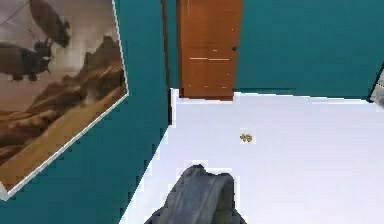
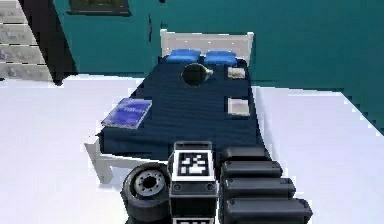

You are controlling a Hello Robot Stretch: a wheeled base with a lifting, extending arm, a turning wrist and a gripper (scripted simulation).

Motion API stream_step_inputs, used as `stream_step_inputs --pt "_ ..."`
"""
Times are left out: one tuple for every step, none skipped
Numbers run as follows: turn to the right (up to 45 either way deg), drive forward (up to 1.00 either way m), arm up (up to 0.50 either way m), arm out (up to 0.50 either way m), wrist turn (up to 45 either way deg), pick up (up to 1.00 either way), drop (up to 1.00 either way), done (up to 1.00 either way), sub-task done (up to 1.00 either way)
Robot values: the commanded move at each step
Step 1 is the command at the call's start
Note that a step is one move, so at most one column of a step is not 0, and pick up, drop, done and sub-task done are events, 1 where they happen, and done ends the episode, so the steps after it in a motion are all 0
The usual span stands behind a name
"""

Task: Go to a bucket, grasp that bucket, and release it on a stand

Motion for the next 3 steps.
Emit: stream_step_inputs --pt "0.0 1.0 0.0 0.0 0.0 0.0 0.0 0.0 0.0" --pt "0.0 1.0 0.0 0.0 0.0 0.0 0.0 0.0 0.0" --pt "6.0 0.0 0.0 0.0 0.0 0.0 0.0 0.0 0.0"
